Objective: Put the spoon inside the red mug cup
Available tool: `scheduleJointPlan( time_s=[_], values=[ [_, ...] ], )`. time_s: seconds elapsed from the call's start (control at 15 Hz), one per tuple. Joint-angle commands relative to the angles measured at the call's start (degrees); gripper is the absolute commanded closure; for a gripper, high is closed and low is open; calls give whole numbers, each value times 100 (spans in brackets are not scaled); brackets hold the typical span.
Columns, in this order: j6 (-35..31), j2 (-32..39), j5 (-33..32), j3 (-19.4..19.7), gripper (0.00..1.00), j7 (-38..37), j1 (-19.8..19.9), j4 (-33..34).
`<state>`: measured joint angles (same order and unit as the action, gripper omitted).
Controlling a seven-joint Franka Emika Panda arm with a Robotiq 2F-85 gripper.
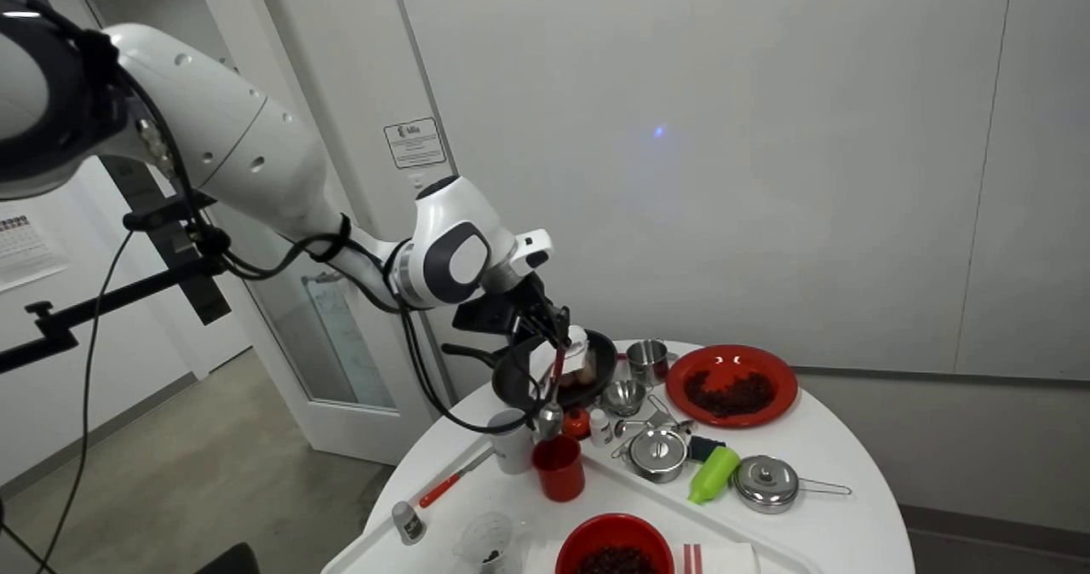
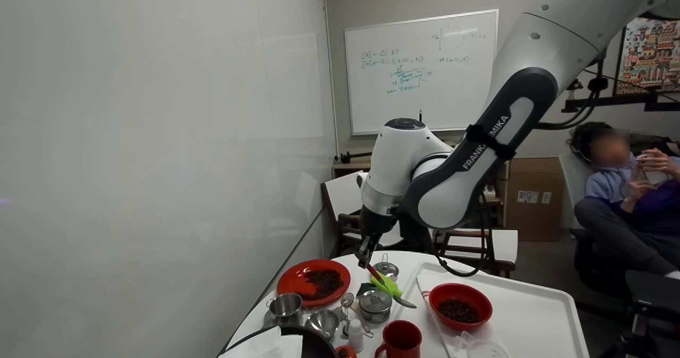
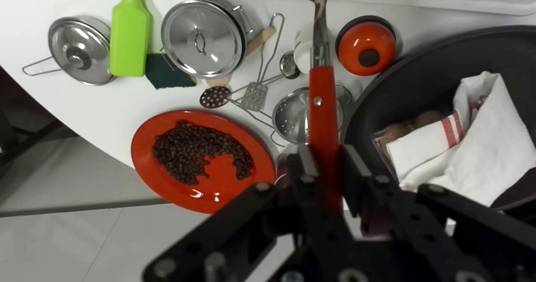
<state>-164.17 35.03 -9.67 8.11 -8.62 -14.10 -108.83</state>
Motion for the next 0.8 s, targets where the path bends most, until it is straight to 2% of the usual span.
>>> scheduleJointPlan(
  time_s=[0.0, 0.47, 0.73],
  values=[
    [-389, 227, -216, 426, 91, -482, -350, 132],
    [-994, 585, 192, 809, 91, -1159, -617, 170],
    [-1091, 749, 431, 1002, 91, -1334, -771, 174]
  ],
)
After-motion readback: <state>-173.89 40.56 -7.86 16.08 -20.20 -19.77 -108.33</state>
